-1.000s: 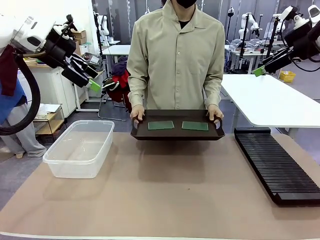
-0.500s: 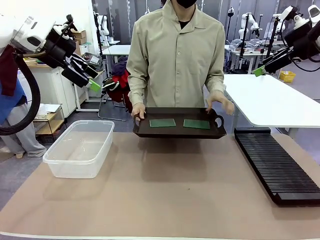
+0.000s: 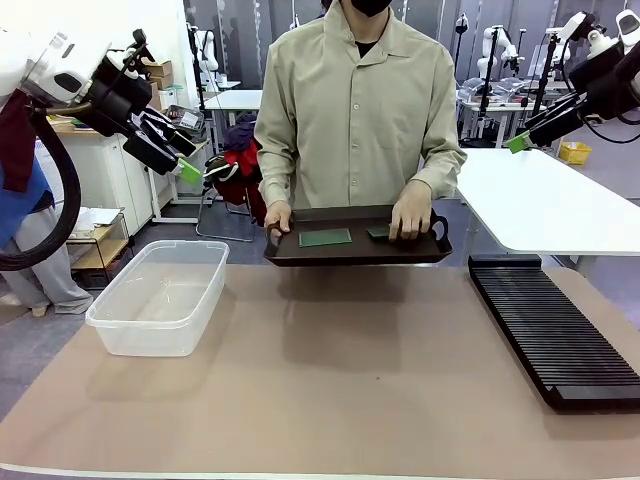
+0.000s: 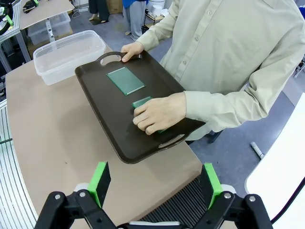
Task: Sort PCBs into racks and boxes based on the side picked up.
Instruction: Pick up the Blank PCB handed by the Human.
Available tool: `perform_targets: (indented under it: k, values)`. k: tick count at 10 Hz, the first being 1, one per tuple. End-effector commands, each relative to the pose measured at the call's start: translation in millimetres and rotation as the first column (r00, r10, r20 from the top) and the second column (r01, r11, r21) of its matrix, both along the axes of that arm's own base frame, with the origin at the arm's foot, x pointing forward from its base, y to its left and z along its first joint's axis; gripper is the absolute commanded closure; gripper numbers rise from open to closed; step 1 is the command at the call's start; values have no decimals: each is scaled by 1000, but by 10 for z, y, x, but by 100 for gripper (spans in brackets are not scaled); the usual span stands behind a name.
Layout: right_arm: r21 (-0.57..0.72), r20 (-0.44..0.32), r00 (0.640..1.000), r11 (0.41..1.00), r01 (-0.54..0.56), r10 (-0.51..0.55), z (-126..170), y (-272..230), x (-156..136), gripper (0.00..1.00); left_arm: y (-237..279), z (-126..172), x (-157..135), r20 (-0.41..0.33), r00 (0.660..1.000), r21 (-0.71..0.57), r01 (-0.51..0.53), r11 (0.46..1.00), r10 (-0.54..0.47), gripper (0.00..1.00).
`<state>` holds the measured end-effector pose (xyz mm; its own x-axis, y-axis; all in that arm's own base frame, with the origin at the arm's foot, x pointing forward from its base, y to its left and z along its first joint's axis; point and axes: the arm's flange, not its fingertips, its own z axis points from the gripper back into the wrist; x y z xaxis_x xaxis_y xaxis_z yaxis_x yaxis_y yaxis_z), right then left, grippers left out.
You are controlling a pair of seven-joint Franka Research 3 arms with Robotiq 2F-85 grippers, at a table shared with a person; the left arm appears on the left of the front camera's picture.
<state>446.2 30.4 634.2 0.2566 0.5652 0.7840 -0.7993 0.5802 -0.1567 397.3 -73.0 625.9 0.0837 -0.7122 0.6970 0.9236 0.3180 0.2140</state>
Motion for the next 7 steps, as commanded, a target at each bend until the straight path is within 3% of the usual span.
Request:
perform_targets:
  k: [1,7]
  values:
    - [5,-1,1000,1000,-2,2,-5,-4,0,0,-6,-9,2,3,1000,-14,19,1000,-19,0]
    - [5,-1,1000,1000,-2,2,-5,-4,0,0,-6,-9,2,3,1000,-14,19,1000,-19,0]
